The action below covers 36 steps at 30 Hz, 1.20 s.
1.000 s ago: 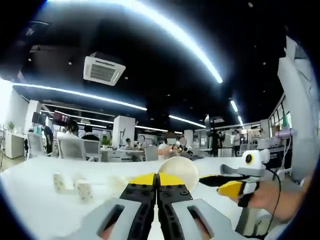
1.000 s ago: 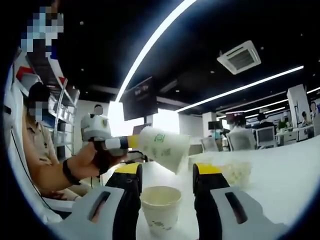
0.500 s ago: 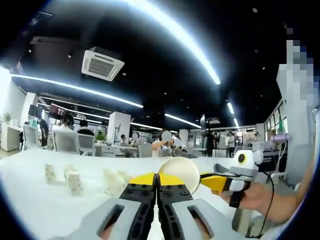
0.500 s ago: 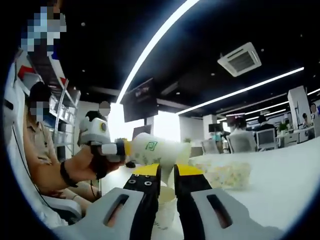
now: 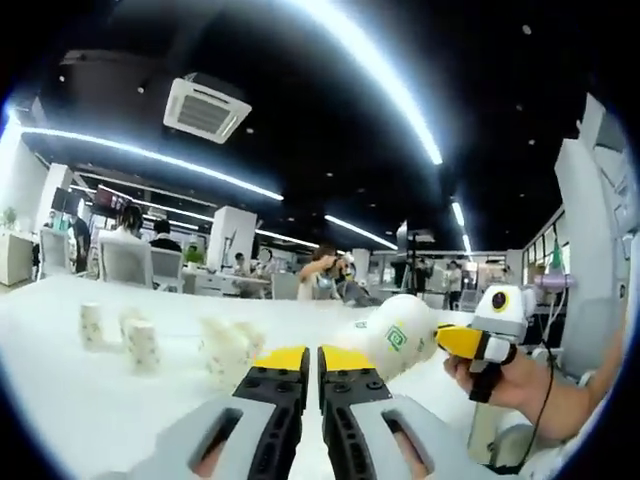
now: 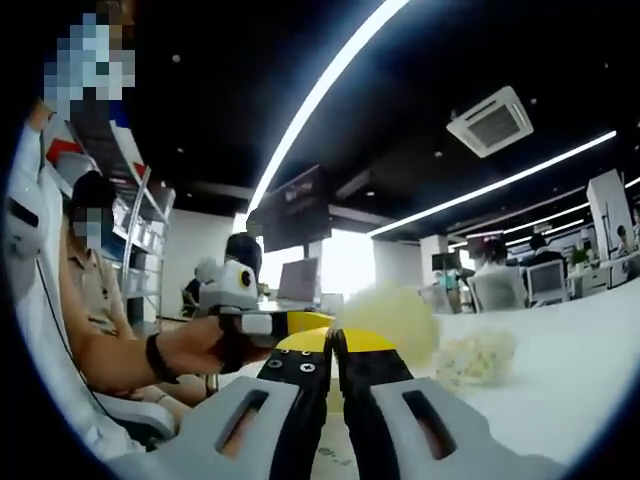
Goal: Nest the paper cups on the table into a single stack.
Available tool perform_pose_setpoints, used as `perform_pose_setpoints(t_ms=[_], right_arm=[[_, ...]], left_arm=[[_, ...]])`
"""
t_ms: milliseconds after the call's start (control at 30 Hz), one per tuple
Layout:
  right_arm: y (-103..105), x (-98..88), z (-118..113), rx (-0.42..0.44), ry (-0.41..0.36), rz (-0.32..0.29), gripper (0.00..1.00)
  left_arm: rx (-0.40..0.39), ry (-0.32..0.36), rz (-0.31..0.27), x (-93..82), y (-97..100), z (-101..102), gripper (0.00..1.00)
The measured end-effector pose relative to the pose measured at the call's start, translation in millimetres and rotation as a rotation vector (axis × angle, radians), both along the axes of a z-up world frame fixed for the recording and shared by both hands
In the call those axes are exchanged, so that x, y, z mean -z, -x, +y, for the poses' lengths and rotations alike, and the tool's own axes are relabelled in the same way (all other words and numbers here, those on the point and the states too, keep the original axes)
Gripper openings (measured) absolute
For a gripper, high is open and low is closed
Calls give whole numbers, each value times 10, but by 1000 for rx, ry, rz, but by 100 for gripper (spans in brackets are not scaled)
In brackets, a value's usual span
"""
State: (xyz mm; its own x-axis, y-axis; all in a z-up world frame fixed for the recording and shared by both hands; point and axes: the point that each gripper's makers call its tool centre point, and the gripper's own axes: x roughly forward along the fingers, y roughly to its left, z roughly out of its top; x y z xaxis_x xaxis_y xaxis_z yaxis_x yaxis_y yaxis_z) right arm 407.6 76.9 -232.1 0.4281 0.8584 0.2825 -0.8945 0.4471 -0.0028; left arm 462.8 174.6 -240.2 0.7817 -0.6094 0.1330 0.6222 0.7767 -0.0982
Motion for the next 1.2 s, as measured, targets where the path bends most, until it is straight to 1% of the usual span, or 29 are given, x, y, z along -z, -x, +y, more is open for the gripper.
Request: perform_pose_setpoints(t_ms=[67, 100, 133, 200, 300, 333, 400, 433, 467, 500, 533, 600, 633, 667, 700, 800, 833, 867, 900, 933, 967, 1033, 1100, 1133, 1200], right_arm=[[13, -18, -24, 6, 1, -6, 3], [16, -28, -38, 10, 3, -9, 3], [17, -37, -55, 16, 4, -11, 3], [11, -60, -93, 26, 3, -15, 3], [5, -84, -118, 35, 0, -18, 3], [5, -91, -123, 37, 0, -21, 3], [6, -102, -124, 39, 2, -27, 3], [4, -111, -123, 40, 6, -30, 3], [5, -121, -121, 42, 9, -33, 3], [8, -134, -118, 43, 14, -38, 3], [13, -147, -115, 45, 18, -42, 3], [28, -176, -106, 49, 29, -53, 3], [33, -179, -104, 49, 33, -55, 3], [57, -204, -80, 57, 55, -68, 3], [69, -214, -69, 59, 64, -78, 3], [121, -262, -17, 65, 96, -109, 3], [156, -294, 16, 67, 114, -128, 3], [170, -307, 29, 67, 120, -134, 3], [200, -327, 62, 64, 135, -148, 3], [213, -334, 77, 62, 143, -154, 3], [238, -341, 112, 62, 166, -167, 3], [276, -353, 157, 61, 195, -187, 3], [304, -363, 194, 57, 213, -196, 3], [317, -372, 208, 52, 216, -197, 3], [348, -388, 235, 41, 217, -200, 3]], left_arm=[[-10, -17, -22, -30, 7, 38, 13], [-19, -52, -57, -72, 14, 65, 17], [-27, -84, -81, -98, 25, 73, 21], [-19, -136, -125, -147, 78, 34, 26], [-9, -203, -183, -235, 135, -26, 39], [3, -229, -195, -250, 160, -65, 41], [11, -247, -206, -282, 197, -115, 45], [18, -268, -215, -301, 221, -151, 46], [20, -298, -218, -300, 235, -179, 48], [20, -352, -231, -298, 254, -213, 50], [17, -384, -239, -304, 268, -241, 51], [16, -438, -256, -314, 306, -293, 53], [15, -447, -258, -318, 312, -302, 53], [12, -491, -278, -350, 343, -348, 54], [14, -511, -290, -372, 365, -381, 54], [59, -547, -306, -396, 445, -520, 53], [71, -572, -306, -388, 469, -585, 53], [75, -590, -315, -384, 478, -611, 53], [78, -625, -328, -370, 489, -655, 53], [71, -651, -333, -358, 484, -663, 53], [53, -703, -347, -333, 469, -672, 53], [27, -755, -368, -316, 451, -678, 53], [12, -768, -380, -318, 445, -677, 51], [-1, -786, -387, -311, 438, -673, 51], [-3, -803, -388, -288, 431, -680, 51]])
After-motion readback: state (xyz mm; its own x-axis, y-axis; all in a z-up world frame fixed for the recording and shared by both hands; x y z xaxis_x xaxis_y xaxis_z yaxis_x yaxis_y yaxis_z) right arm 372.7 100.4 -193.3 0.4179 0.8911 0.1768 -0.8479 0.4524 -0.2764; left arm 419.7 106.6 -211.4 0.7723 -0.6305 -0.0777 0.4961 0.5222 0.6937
